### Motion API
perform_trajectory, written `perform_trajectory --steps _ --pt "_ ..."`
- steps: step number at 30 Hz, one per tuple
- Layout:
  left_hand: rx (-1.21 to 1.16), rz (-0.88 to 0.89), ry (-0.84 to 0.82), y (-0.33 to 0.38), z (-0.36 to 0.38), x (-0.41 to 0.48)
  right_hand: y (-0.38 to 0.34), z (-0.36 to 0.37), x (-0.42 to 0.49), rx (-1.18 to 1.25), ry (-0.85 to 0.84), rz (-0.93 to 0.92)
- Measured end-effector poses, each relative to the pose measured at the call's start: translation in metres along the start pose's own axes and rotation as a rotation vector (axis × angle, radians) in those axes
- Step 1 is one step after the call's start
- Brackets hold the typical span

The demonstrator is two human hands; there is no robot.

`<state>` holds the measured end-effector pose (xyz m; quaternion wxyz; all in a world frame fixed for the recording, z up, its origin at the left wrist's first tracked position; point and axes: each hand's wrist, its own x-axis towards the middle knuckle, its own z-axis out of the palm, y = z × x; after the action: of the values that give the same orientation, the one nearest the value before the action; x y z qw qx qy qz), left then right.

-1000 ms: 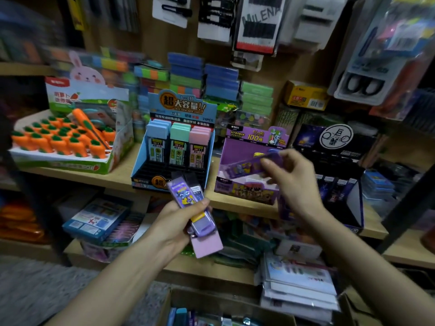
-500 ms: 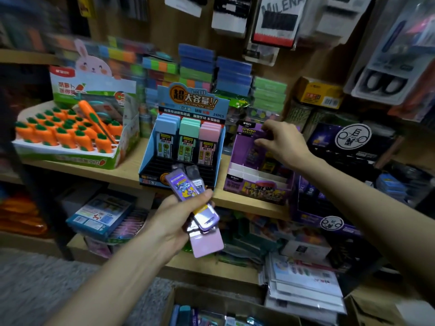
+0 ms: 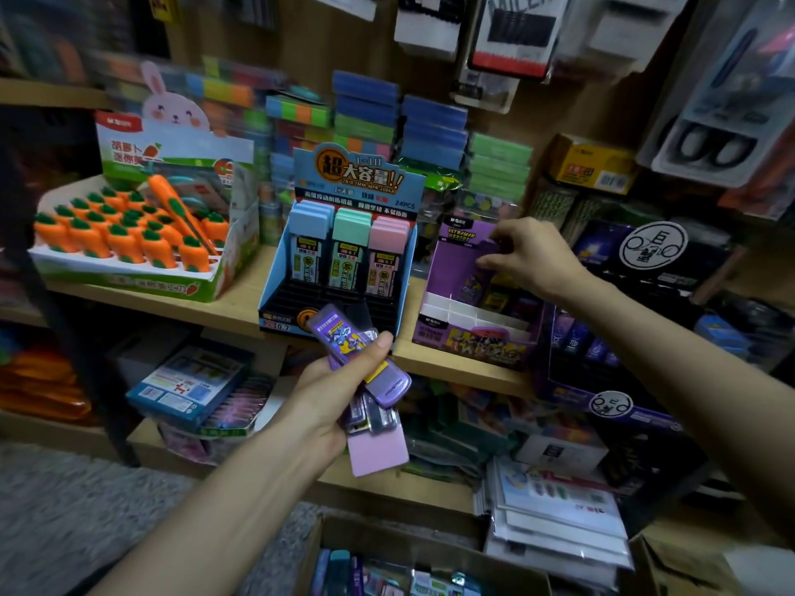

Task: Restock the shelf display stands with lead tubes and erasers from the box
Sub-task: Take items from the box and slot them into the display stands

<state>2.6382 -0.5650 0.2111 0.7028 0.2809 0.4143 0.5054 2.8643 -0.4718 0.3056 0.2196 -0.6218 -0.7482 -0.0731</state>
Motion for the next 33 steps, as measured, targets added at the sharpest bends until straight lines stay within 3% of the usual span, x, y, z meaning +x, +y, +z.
perform_trajectory --steps 7,10,13,18,22,28,33 --pt "0.027 -0.011 0.014 -0.003 0.001 0.002 -0.006 0.024 -0.003 -0.153 -0.182 -0.025" --pt "0.027 0.0 0.015 -0.004 0.004 0.004 -0.014 0.016 -0.018 -0.176 -0.07 -0.054" --pt "0.008 0.021 0.014 -0.008 0.009 0.005 -0.037 0.01 -0.055 0.128 0.053 -0.078" --pt "0.03 0.017 -0.001 -0.017 0.021 0.0 -0.069 0.019 -0.124 0.745 -0.373 0.16" --pt "0.059 -0.012 -0.015 -0.024 0.029 -0.004 -0.07 0.024 -0.141 0.995 -0.458 0.306" --pt "0.056 -0.023 -0.165 -0.029 0.039 -0.006 -0.059 0.019 -0.138 1.161 -0.308 0.482" --pt "0.12 -0.01 -0.141 -0.023 0.035 -0.001 -0.04 0.014 -0.12 1.265 -0.123 0.553"
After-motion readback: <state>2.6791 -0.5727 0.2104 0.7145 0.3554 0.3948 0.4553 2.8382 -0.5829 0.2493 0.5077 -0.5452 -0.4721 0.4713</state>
